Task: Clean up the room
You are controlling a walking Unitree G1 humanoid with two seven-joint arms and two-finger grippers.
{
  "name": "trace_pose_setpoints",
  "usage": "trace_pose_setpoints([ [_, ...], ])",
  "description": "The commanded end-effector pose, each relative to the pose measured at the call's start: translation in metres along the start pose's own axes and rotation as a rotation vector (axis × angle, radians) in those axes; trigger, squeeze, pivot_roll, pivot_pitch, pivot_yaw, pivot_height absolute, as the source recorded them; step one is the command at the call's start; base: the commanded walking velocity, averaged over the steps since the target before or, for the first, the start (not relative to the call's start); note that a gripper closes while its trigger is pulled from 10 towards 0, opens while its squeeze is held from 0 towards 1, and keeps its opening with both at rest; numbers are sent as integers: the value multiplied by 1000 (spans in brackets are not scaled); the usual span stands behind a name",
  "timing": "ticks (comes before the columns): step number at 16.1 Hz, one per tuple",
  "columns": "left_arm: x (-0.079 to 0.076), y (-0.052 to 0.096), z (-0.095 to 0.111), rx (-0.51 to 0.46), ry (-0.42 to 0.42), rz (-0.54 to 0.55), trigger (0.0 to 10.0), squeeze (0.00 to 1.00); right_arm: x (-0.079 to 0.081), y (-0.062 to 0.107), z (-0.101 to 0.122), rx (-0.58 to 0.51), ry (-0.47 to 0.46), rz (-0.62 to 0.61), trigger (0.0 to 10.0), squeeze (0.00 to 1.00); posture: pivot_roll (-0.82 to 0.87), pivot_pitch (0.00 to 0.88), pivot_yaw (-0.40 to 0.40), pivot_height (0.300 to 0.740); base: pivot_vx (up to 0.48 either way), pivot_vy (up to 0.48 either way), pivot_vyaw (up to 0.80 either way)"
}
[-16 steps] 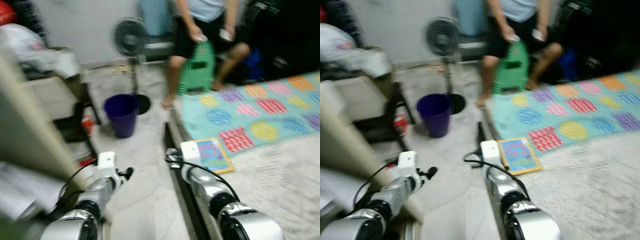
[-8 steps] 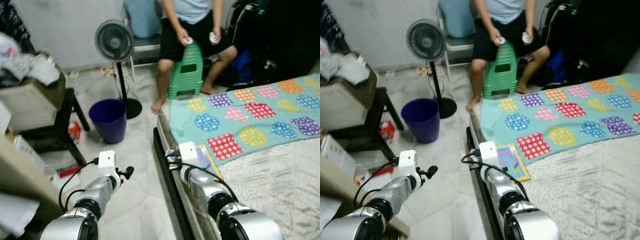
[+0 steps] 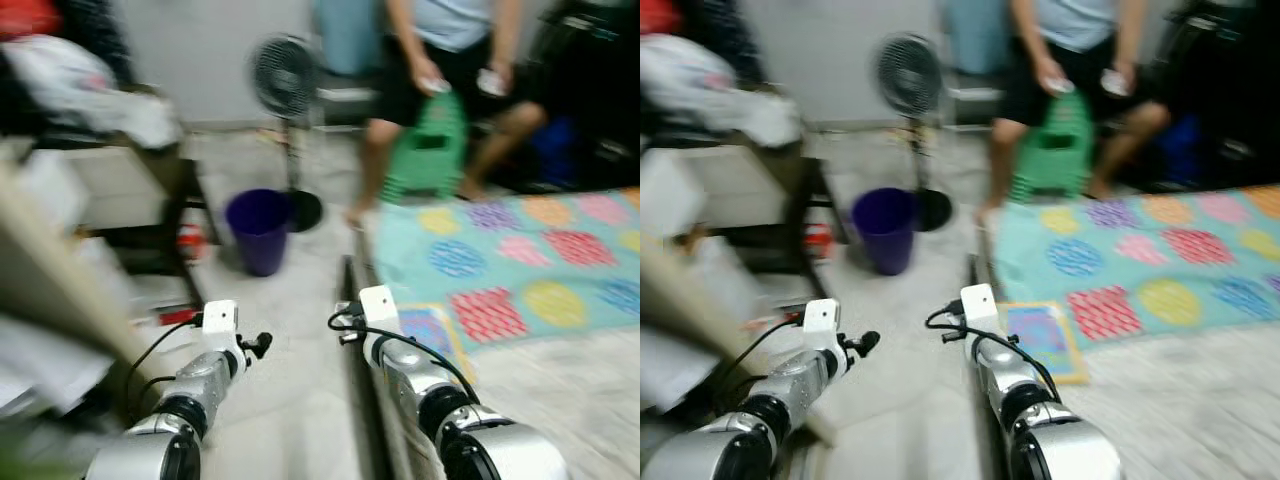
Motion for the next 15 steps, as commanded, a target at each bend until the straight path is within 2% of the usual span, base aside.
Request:
trace_pose_setpoints([
  [1, -5, -1, -1, 7, -7, -7, 10000, 0, -4, 0, 6, -14, 1, -9, 10000, 0, -79, 0, 11, 740, 0, 0, 800],
  [3, -6, -1, 0, 0, 2, -16, 10000, 0, -5, 0, 6, -13, -2, -11, 10000, 0, -79, 0, 11, 740, 0, 0, 800],
  [11, -8, -1, 1, -4, 11, -31, 10000, 0, -6, 0, 6, -11, 8, -21, 10000, 0, -79, 0, 10, 740, 0, 0, 0],
  [13, -10, -1, 8, -49, 102, -77, 10000, 0, -7, 0, 6, -12, 5, -26, 10000, 0, -80, 0, 4, 740, 0, 0, 0],
  [15, -12, -1, 9, -54, 137, -96, 10000, 0, -10, 0, 7, -12, -5, -39, 10000, 0, -77, 0, -2, 740, 0, 0, 0],
])
Point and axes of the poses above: a point about 5 cm out from each wrist's last joint towards the gripper, its own y axis pointing back from the gripper into the wrist, its own z axis along the axis of the wrist's last joint, x = y × z, the point moved 2 cm from there along -y, pointing out of the wrist towards the gripper, and after that the axes turned 13 degrees about -y, right-handed, at the moved point
